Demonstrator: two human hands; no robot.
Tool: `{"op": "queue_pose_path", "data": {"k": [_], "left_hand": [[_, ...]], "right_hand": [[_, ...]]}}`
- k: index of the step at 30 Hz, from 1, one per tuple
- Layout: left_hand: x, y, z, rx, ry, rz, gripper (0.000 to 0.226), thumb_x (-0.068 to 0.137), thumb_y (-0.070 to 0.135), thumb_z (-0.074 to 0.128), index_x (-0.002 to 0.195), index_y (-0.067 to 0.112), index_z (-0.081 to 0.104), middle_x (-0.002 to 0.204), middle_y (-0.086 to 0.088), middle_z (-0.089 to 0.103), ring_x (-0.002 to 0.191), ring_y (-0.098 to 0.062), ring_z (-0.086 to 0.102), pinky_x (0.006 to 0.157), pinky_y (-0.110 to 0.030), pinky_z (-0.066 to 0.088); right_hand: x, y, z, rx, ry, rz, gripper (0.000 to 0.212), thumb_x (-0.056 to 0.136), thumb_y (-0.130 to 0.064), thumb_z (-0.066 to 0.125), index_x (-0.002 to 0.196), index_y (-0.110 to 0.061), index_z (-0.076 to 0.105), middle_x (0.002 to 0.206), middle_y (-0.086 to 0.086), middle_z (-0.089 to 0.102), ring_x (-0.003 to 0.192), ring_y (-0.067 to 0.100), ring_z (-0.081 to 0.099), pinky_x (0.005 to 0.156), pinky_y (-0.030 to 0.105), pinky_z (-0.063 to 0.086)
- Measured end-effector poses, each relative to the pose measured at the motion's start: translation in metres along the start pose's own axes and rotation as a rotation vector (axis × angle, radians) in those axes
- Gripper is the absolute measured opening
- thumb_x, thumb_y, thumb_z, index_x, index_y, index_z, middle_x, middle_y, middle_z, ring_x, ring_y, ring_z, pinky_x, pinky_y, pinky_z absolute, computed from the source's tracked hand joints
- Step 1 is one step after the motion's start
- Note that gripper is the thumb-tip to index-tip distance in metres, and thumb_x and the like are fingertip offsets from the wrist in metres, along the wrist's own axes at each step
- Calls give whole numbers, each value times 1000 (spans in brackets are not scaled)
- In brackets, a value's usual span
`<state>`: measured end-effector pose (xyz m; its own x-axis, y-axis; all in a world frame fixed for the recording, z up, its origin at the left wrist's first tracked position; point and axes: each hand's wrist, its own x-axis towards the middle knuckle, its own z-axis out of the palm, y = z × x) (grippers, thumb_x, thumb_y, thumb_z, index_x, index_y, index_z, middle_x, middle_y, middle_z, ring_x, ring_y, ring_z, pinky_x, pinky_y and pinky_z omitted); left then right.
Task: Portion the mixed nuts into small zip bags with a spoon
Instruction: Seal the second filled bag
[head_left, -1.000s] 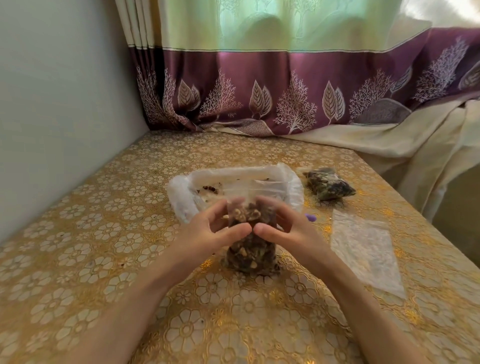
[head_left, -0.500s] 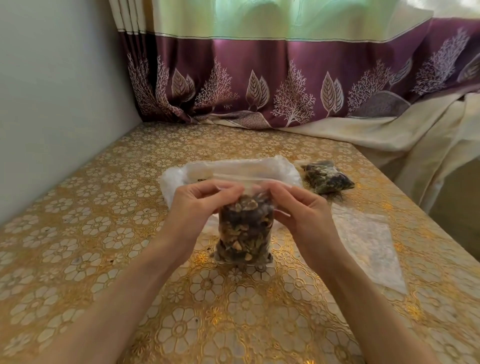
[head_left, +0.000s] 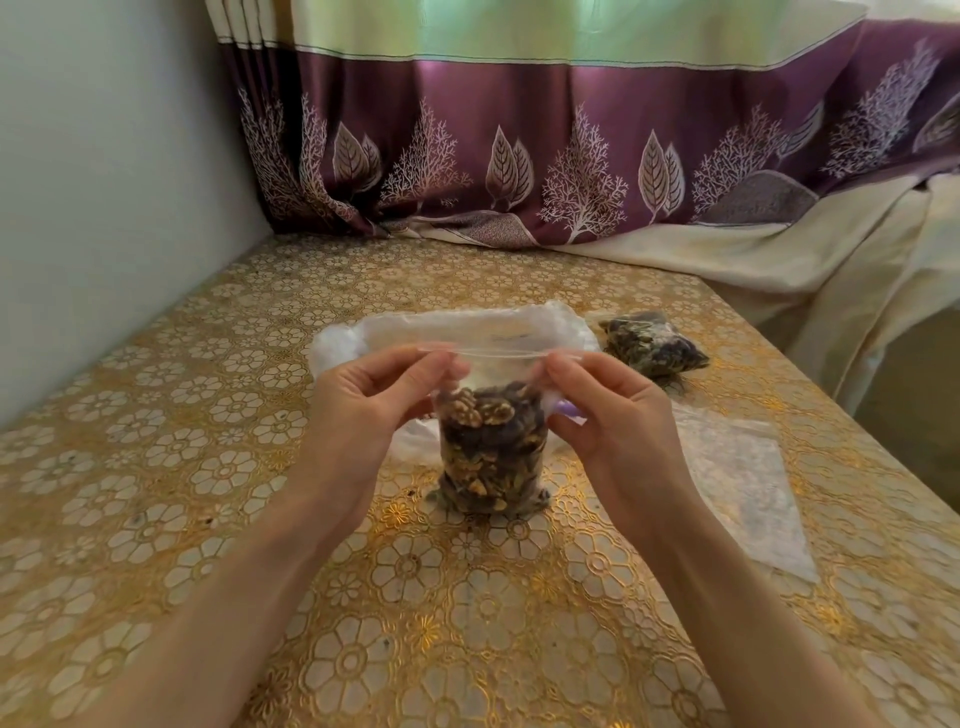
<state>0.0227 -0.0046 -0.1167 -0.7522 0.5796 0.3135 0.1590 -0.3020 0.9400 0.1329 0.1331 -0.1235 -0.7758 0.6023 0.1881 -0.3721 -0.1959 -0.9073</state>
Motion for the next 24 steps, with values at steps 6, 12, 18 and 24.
{"op": "queue_pose_path", "data": {"k": [6, 12, 18, 24], "left_hand": [[-2, 4, 1, 3, 53, 34, 20, 65, 32, 67, 76, 18, 76, 77, -4, 73, 80, -16, 69, 67, -25, 56], [-1, 3, 0, -46, 98, -9, 10, 62, 24, 69, 68, 18, 75, 74, -1, 70, 73, -12, 66, 65, -25, 57], [-3, 3, -4, -40, 103, 0, 13, 57, 27, 72, 66, 18, 75, 70, 0, 70, 68, -10, 66, 65, -26, 58], [-2, 5, -7, -27, 91, 15, 22, 53, 32, 75, 68, 17, 75, 73, -2, 70, 70, -13, 66, 67, -26, 58]], "right_hand": [[0, -5, -3, -5, 20, -13, 20, 68, -21, 67, 80, -5, 72, 77, 6, 70, 76, 15, 66, 67, 23, 54], [0, -4, -2, -12, 32, -6, 18, 70, -21, 66, 80, -7, 71, 76, 4, 69, 76, 15, 65, 68, 23, 54], [1, -5, -4, 31, -6, 44, 17, 72, -20, 65, 81, -7, 71, 78, 5, 68, 79, 16, 63, 75, 28, 52], [3, -5, -6, -50, 36, -19, 22, 65, -26, 69, 80, -10, 74, 79, 2, 70, 85, 16, 62, 76, 27, 51]]}}
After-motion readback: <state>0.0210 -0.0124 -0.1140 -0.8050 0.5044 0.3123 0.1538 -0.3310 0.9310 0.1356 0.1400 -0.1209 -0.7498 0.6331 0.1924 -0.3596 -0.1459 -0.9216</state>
